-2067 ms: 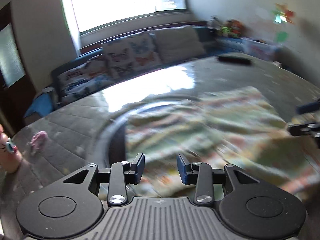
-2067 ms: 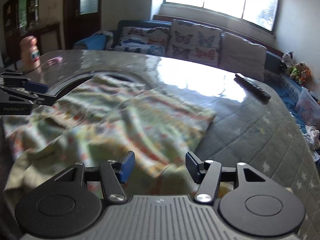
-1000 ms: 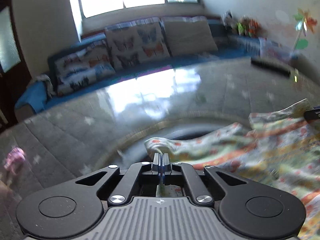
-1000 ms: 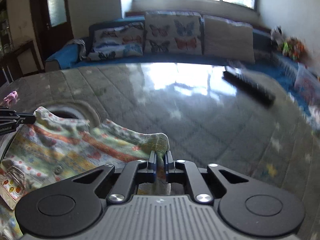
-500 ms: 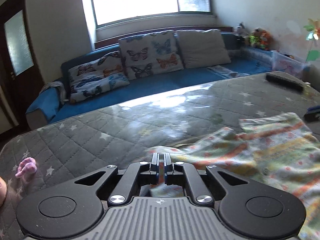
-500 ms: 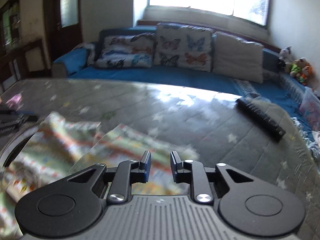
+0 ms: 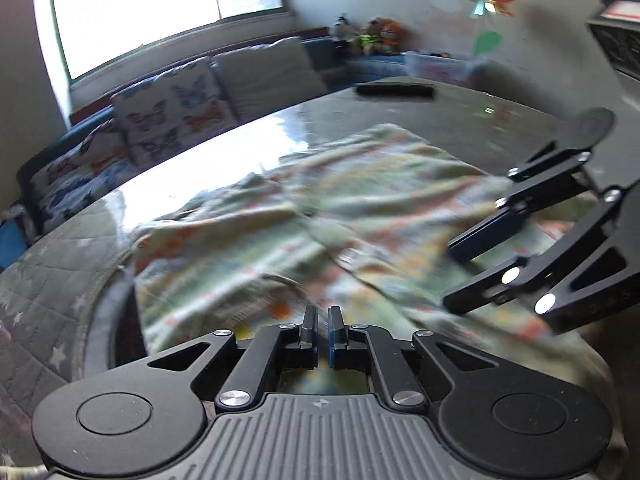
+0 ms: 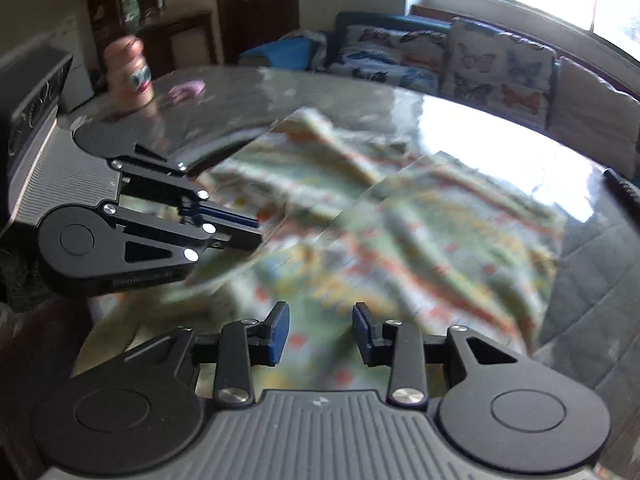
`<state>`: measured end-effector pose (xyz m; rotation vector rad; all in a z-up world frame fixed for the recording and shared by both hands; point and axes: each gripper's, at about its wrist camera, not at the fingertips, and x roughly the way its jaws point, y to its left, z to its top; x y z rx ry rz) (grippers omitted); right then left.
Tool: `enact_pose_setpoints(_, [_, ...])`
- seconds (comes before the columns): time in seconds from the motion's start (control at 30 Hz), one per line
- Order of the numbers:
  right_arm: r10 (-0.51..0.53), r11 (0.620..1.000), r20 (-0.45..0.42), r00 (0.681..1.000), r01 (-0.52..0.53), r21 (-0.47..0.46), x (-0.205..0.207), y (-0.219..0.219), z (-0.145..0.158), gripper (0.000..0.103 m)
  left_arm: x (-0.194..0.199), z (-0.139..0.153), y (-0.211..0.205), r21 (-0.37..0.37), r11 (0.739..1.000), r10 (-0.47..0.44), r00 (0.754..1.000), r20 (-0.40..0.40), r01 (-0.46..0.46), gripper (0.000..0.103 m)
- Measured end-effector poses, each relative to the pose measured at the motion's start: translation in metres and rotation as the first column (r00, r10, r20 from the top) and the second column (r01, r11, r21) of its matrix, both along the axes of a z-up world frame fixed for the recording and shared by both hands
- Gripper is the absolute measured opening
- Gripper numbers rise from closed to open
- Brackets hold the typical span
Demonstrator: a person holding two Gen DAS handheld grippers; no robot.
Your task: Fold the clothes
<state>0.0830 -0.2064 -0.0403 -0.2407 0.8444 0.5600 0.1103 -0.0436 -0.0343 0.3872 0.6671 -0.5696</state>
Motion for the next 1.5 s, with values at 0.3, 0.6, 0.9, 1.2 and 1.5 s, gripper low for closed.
enact_pose_setpoints(0.3, [0.022, 0.999, 0.033, 0.999, -0.023, 0.047, -0.059, 0.000, 0.021, 0.034, -0.035, 0.002, 0.012, -0.072, 0.997, 0.004, 1.000, 0.013, -0.003, 0.006])
enact_pose_setpoints(0.6, [0.074, 0.996, 0.053, 0.996, -0.077, 0.047, -0.082, 0.029, 0.012, 0.029, -0.035, 0.018, 0.037, -0.169, 0.980, 0.109, 0.994, -0.014, -0.110, 0.006])
enact_pose_setpoints(0.9, [-0.095, 0.965, 0.036, 0.995, 0.083, 0.247, -0.083, -0.021, 0.045, 0.005, -0.048, 0.010, 0.033, -0.182, 0.981, 0.066, 0.997, -0.032, -0.071, 0.006])
enact_pose_setpoints(1.2, [-0.107, 0.950, 0.031, 0.994, 0.093, 0.298, -0.082, -0.024, 0.047, 0.005, -0.078, 0.005, 0.021, -0.152, 0.988, -0.026, 1.000, 0.009, 0.027, 0.005])
enact_pose_setpoints(1.5, [-0.134, 0.946, 0.014, 0.991, 0.123, 0.299, -0.083, -0.026, 0.045, 0.005, -0.098, 0.021, 0.027, -0.218, 0.974, -0.065, 0.998, 0.022, 0.068, 0.015])
